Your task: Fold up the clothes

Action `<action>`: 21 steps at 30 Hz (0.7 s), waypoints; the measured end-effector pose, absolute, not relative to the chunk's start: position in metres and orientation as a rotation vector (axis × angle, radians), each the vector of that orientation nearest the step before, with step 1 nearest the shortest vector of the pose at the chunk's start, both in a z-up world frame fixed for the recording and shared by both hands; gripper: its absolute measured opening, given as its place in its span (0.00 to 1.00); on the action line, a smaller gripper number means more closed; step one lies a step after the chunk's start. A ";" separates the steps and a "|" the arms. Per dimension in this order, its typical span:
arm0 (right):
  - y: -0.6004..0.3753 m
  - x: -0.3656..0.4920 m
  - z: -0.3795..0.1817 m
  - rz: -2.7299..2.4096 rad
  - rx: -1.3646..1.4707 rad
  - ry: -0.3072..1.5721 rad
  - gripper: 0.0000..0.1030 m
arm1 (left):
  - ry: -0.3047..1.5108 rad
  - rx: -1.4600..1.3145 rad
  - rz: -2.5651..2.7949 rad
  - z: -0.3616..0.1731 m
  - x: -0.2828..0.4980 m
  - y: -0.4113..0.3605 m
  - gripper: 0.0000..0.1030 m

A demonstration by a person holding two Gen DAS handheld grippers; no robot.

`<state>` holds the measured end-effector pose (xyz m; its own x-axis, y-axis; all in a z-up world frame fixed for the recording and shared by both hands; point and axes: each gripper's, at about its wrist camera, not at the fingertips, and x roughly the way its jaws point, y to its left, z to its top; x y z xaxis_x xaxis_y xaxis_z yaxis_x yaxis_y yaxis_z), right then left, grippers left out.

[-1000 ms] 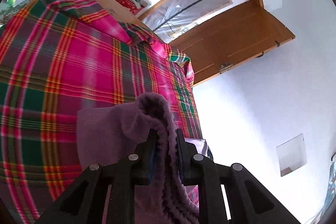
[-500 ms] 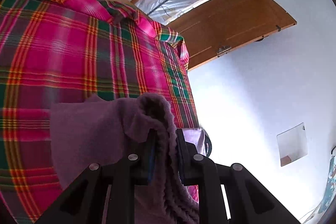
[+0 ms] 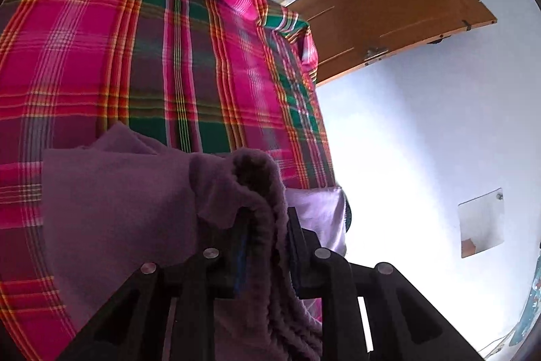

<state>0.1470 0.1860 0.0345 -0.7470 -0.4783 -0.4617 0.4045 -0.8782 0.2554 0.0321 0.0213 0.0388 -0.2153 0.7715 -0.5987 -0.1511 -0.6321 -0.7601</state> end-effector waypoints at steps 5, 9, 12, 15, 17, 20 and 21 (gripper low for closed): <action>0.197 0.140 0.022 -2.537 0.800 -0.262 0.09 | -0.773 -1.447 1.880 0.029 0.027 0.028 0.26; 0.205 0.137 0.016 -2.537 0.835 -0.301 0.09 | -0.778 -1.426 1.896 0.032 0.028 0.027 0.29; 0.211 0.136 0.011 -2.539 0.857 -0.336 0.09 | -0.787 -1.365 1.931 0.041 0.030 0.022 0.31; 0.215 0.135 0.009 -2.529 0.876 -0.371 0.10 | -0.811 -1.324 1.959 0.048 0.036 0.009 0.32; 0.218 0.135 0.008 -2.524 0.886 -0.392 0.10 | -0.823 -1.323 1.981 0.047 0.038 0.000 0.32; 0.223 0.135 0.006 -2.518 0.902 -0.425 0.15 | -0.859 -1.327 2.012 0.042 0.042 -0.018 0.32; 0.225 0.135 0.005 -2.518 0.910 -0.438 0.19 | -0.871 -1.330 2.020 0.040 0.044 -0.023 0.32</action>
